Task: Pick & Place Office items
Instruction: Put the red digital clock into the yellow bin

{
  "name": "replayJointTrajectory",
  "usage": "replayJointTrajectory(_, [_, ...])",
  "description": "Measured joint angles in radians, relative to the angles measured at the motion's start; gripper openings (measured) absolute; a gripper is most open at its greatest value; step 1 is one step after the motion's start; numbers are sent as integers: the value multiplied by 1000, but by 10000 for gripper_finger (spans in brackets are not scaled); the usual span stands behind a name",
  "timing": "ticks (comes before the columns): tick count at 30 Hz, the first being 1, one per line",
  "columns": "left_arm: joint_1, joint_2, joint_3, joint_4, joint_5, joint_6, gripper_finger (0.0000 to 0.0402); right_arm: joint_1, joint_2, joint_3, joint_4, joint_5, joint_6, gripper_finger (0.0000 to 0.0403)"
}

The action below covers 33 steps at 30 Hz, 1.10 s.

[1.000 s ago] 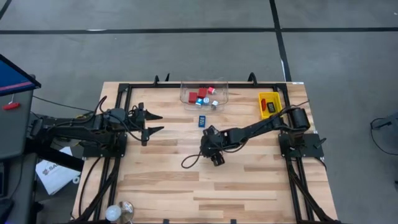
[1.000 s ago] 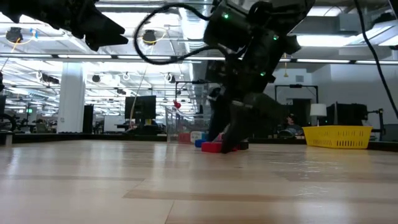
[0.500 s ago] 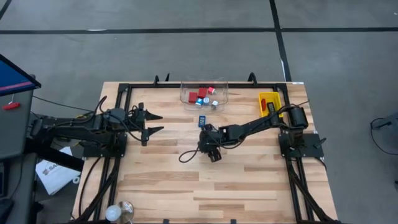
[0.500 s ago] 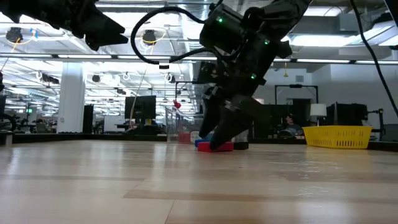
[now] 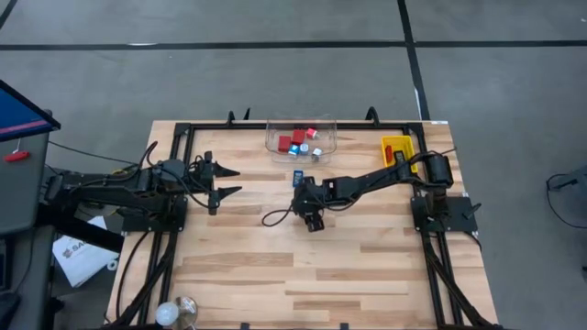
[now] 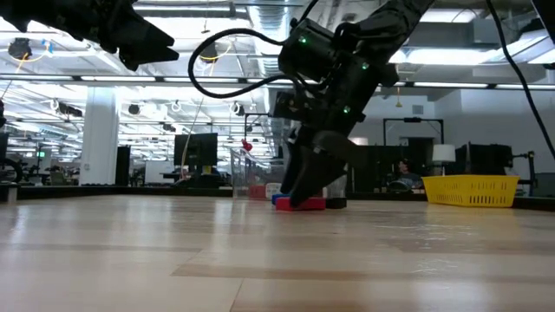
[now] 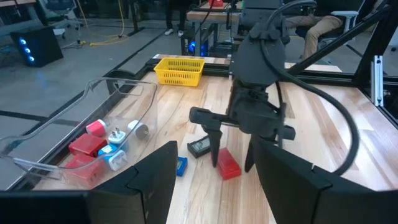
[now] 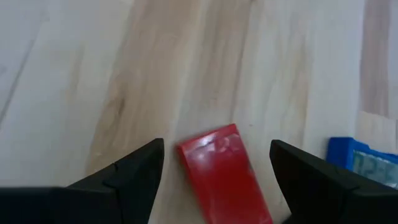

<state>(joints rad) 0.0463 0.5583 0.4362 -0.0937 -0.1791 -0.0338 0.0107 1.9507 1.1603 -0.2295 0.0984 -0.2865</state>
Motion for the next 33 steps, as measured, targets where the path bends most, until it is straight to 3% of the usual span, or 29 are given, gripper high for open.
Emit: replayJointTrajectory(33, [0,0,0,8,11,0,209,-44,2,0,-38,-128,112,285])
